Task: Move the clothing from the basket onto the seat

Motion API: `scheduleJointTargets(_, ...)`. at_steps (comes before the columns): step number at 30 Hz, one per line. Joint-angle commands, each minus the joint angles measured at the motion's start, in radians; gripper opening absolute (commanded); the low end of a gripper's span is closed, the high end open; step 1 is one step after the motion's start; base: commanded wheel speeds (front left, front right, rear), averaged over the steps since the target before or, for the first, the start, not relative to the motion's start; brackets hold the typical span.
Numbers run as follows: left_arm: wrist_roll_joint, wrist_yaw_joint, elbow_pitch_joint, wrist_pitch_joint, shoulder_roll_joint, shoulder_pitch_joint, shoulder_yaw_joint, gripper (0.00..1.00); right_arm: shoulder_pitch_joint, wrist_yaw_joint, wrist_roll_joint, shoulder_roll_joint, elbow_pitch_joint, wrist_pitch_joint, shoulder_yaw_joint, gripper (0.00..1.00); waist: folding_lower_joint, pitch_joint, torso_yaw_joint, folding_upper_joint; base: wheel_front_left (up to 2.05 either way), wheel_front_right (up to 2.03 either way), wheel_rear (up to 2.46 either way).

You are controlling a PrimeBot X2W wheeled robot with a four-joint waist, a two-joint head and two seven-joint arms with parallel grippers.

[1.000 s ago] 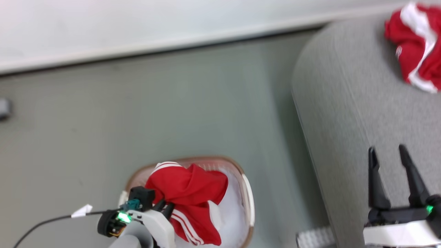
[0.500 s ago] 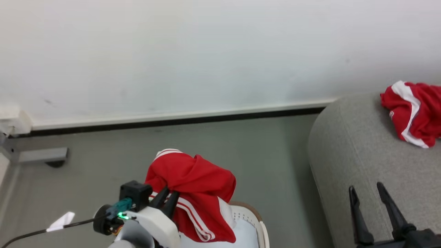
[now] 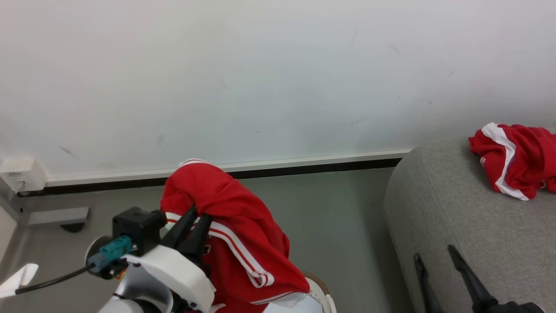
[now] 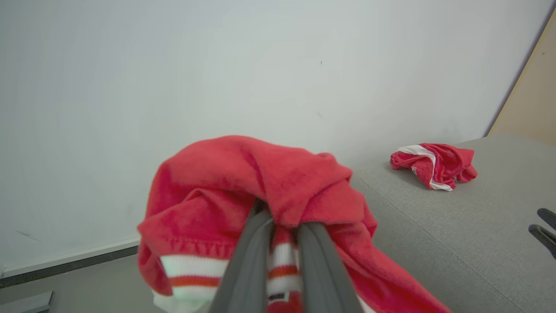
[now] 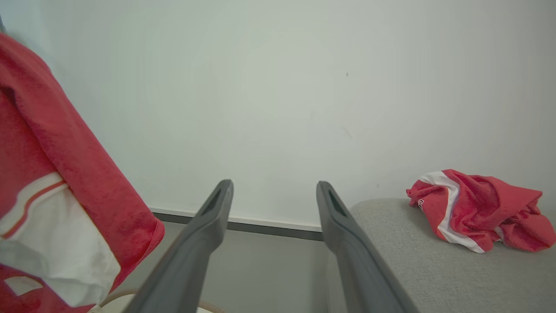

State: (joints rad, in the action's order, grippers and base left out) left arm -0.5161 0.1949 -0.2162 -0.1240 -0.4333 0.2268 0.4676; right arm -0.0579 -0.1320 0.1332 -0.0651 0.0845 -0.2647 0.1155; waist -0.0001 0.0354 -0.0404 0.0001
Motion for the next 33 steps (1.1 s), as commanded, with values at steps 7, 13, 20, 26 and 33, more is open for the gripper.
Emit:
scheduleJointTargets(7, 0.009, 0.015, -0.066, -0.025, -0.018, 0.014, -0.008, 0.00, 0.047, 0.003, 0.043, -0.118, -0.040, 0.001, 0.204, 1.00, 0.0001, -0.002, -0.012, -0.0001, 0.00, 0.00, 0.00)
scheduleJointTargets(13, 0.012, 0.015, -0.076, -0.037, -0.017, 0.036, -0.003, 0.00, 0.138, 0.003, 0.049, -0.273, -0.037, 0.002, 0.475, 1.00, 0.0001, -0.003, -0.016, -0.0001, 0.00, 0.00, 0.00)
scheduleJointTargets(20, 0.016, 0.003, -0.079, -0.047, -0.003, 0.067, 0.019, 0.00, 0.250, 0.003, 0.080, -0.287, 0.017, 0.005, 0.652, 1.00, 0.0001, -0.002, -0.008, -0.0001, 0.00, 0.00, 0.00)
scheduleJointTargets(26, 0.020, -0.006, -0.088, -0.057, 0.016, 0.089, 0.047, 0.00, 0.331, 0.003, 0.065, -0.180, 0.123, 0.000, 0.672, 1.00, 0.0001, 0.000, 0.001, -0.0001, 0.00, 0.00, 0.00)
scheduleJointTargets(33, 0.017, -0.015, -0.103, -0.068, 0.030, 0.103, 0.073, 0.00, 0.406, 0.003, 0.012, -0.078, 0.176, 0.000, 0.596, 1.00, 0.0001, -0.001, 0.009, -0.0001, 0.00, 0.00, 0.00)
